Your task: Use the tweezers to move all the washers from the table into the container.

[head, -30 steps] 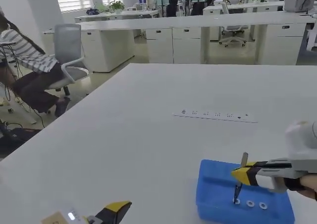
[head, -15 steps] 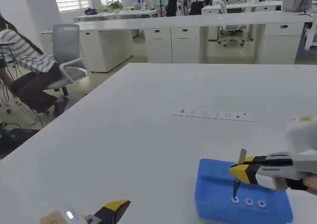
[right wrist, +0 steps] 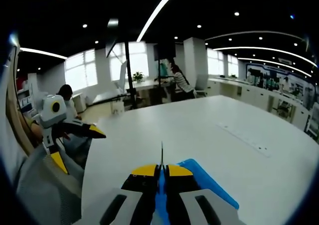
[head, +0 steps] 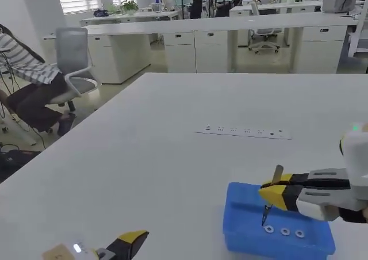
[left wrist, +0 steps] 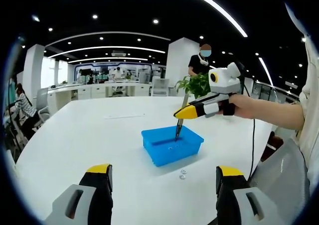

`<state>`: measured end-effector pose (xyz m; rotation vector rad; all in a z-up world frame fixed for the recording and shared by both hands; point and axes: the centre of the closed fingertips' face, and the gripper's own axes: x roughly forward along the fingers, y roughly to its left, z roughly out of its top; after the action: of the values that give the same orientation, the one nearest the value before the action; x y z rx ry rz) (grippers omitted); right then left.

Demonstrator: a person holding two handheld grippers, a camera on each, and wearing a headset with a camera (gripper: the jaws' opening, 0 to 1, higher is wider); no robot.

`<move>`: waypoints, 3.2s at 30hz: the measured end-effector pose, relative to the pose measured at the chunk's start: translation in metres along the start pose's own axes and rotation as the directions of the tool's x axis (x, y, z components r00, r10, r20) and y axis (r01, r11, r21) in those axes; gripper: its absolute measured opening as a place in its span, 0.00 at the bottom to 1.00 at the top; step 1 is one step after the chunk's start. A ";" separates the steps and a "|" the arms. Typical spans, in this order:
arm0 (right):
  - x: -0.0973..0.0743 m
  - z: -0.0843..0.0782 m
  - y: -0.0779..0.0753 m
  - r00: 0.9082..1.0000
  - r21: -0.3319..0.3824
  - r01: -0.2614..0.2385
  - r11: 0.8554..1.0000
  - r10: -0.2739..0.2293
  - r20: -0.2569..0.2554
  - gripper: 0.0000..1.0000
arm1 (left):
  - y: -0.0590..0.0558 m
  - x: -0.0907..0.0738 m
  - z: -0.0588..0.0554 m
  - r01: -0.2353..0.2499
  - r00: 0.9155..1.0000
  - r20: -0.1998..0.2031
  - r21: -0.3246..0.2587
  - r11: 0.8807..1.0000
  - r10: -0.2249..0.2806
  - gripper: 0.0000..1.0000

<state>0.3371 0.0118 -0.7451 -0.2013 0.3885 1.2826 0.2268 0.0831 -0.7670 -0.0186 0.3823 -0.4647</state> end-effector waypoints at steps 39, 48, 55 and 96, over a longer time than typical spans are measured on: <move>0.016 -0.074 0.035 0.984 0.139 -0.106 0.985 0.124 -0.127 0.03 | -0.001 0.001 -0.002 0.007 1.000 -0.013 0.004 1.000 -0.007 0.87; 0.019 -0.074 0.041 0.981 0.116 -0.120 0.986 0.136 -0.137 0.03 | -0.002 0.002 -0.004 0.010 1.000 -0.021 0.005 1.000 -0.010 0.87; 0.018 -0.073 0.051 0.974 -0.003 -0.159 0.987 0.156 -0.163 0.03 | -0.002 0.002 -0.004 0.010 1.000 -0.026 0.008 1.000 -0.010 0.86; 0.002 -0.025 0.034 0.994 0.189 -0.111 0.976 0.111 0.010 0.01 | -0.002 0.001 -0.004 0.009 1.000 -0.021 0.012 1.000 -0.009 0.86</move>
<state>0.3006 0.0143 -0.7667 -0.0195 0.5255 1.3465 0.2255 0.0815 -0.7705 -0.0039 0.4000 -0.4761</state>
